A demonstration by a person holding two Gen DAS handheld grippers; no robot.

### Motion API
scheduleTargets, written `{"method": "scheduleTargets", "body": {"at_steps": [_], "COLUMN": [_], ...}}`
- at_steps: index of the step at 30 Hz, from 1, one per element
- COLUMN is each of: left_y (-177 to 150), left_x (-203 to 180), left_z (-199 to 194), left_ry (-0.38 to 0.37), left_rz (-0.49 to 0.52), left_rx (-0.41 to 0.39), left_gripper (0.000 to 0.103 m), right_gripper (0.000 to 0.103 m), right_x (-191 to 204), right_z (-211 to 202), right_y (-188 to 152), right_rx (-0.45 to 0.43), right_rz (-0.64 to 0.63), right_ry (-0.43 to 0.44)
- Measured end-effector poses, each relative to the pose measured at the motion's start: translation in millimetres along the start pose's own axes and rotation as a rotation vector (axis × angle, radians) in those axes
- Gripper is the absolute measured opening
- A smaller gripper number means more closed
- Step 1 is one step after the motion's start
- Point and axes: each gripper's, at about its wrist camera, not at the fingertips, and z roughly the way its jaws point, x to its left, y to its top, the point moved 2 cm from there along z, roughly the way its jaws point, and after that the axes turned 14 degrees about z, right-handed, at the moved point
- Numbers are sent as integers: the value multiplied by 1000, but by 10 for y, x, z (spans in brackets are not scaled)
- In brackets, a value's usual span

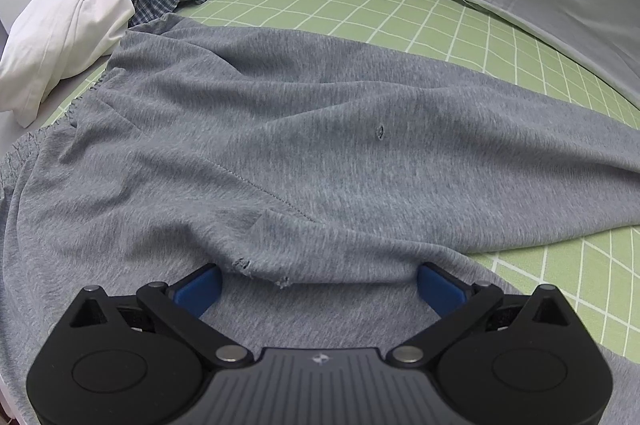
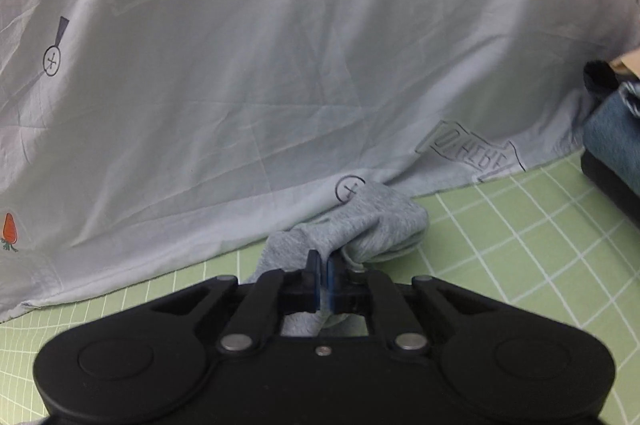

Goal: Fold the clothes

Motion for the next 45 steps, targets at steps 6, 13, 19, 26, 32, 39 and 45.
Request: {"method": "scheduleTargets", "body": {"at_steps": [6, 13, 19, 26, 32, 39, 45], "left_y": [-8, -27, -26, -60, -51, -66, -71], "left_x": [6, 9, 17, 14, 26, 52, 79], "left_z": [1, -5, -5, -9, -3, -5, -16], "left_ry": [0, 4, 0, 3, -2, -5, -12], "left_rz": [-2, -7, -6, -5, -4, -1, 10], "left_rx": [-4, -14, -17, -37, -29, -29, -26], "left_gripper": [103, 103, 103, 103, 103, 103, 103], "right_gripper": [45, 40, 40, 2, 0, 0, 0], "right_x": [617, 254, -61, 56, 111, -91, -526], "right_z": [114, -89, -52, 118, -590, -1332, -1199], "right_y": [131, -270, -528, -570, -406, -705, -1178], "right_rx": [33, 36, 120, 171, -25, -63, 117], "right_rz": [-141, 2, 126, 105, -17, -124, -108], "right_ry": [231, 109, 39, 55, 20, -104, -261]}}
